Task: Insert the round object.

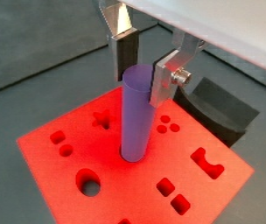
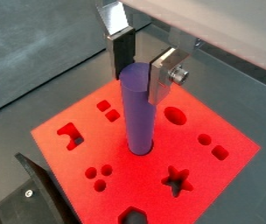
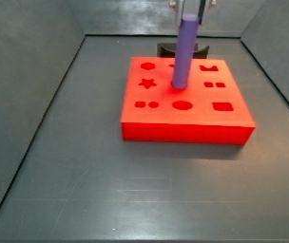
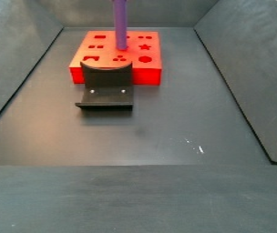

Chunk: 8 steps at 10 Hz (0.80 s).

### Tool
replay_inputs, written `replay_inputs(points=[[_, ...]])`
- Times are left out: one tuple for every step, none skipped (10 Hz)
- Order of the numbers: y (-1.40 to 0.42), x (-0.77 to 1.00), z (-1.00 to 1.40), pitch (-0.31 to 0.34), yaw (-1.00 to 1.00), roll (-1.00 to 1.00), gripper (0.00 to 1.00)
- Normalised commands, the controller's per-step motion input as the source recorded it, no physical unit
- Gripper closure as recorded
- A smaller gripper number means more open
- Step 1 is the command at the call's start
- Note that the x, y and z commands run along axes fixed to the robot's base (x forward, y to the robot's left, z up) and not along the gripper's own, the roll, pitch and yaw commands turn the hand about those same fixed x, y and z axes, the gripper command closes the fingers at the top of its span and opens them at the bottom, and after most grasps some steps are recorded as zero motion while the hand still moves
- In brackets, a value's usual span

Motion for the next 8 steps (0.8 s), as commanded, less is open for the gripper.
replay_inputs(points=[[0.0,0.0,-0.02,0.0,0.0,0.0,1.0],[0.0,0.05,-0.35,-0.013,0.0,0.0,1.0],[0.0,0.06,-0.82,-0.137,0.0,-0.05,1.0],[0.0,0.03,-0.94,-0.154,0.0,-0.01,1.0],[0.02,0.03,-0.95,-0.146,0.0,0.0,1.0],[0.01,0.02,-0.91,-0.161,0.0,0.0,1.0],[0.0,0.0,-0.59,-0.164,0.0,0.0,1.0],[0.0,0.0,0.0,0.0,0.0,0.0,1.0]])
